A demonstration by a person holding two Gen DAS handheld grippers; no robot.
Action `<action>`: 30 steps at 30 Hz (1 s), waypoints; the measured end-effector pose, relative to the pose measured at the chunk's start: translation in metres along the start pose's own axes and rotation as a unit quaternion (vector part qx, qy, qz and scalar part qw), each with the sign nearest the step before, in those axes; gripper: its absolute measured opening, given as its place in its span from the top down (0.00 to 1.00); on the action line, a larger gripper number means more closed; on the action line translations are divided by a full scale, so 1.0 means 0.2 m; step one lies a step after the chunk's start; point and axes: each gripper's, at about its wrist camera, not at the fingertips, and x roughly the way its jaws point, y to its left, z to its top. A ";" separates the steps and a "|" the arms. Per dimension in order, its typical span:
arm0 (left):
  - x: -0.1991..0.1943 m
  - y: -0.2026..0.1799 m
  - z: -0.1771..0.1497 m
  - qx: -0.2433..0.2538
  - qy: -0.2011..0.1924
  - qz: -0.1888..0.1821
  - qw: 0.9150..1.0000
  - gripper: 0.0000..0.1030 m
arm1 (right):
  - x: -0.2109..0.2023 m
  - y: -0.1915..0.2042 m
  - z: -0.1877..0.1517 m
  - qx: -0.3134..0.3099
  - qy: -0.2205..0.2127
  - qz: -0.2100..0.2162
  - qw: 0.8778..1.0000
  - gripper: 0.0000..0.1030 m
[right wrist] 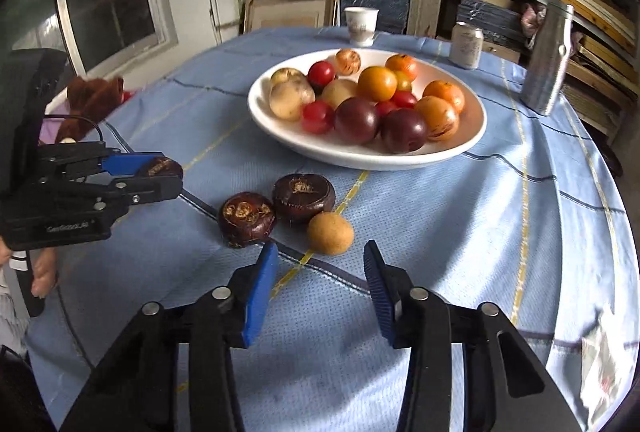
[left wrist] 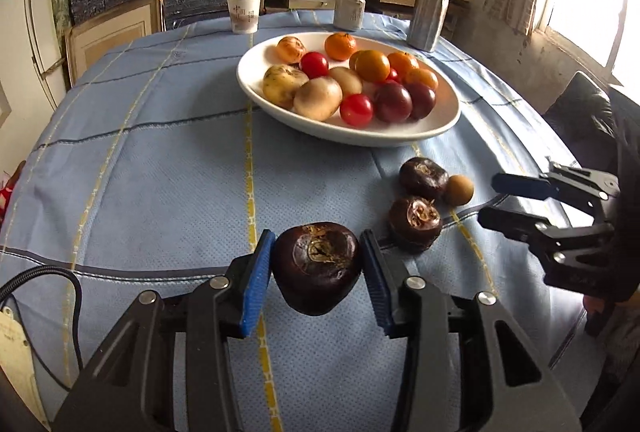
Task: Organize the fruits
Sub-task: 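Hold the dark brown fruit in the left tool while the right tool grasps a small tan fruit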
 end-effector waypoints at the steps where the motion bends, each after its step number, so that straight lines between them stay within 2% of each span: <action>1: 0.01 0.00 0.00 0.000 0.003 -0.004 1.000 0.58 | 0.02 0.00 0.01 -0.001 0.004 0.003 1.000 0.60; 10: 0.02 0.00 -0.01 0.004 0.007 -0.010 1.000 0.58 | 0.09 -0.05 0.04 0.017 0.009 0.026 0.999 0.68; 15: 0.03 -0.01 0.00 0.007 0.011 -0.008 1.000 0.58 | 0.12 -0.06 0.04 0.023 0.021 0.026 0.999 0.69; 21: 0.04 -0.02 -0.01 0.009 0.014 -0.005 1.000 0.58 | 0.11 -0.06 0.04 0.025 0.013 0.023 0.999 0.71; 30: -0.01 -0.05 -0.01 0.026 -0.011 0.021 0.999 0.58 | 0.06 -0.08 0.03 0.033 -0.007 0.020 0.999 0.71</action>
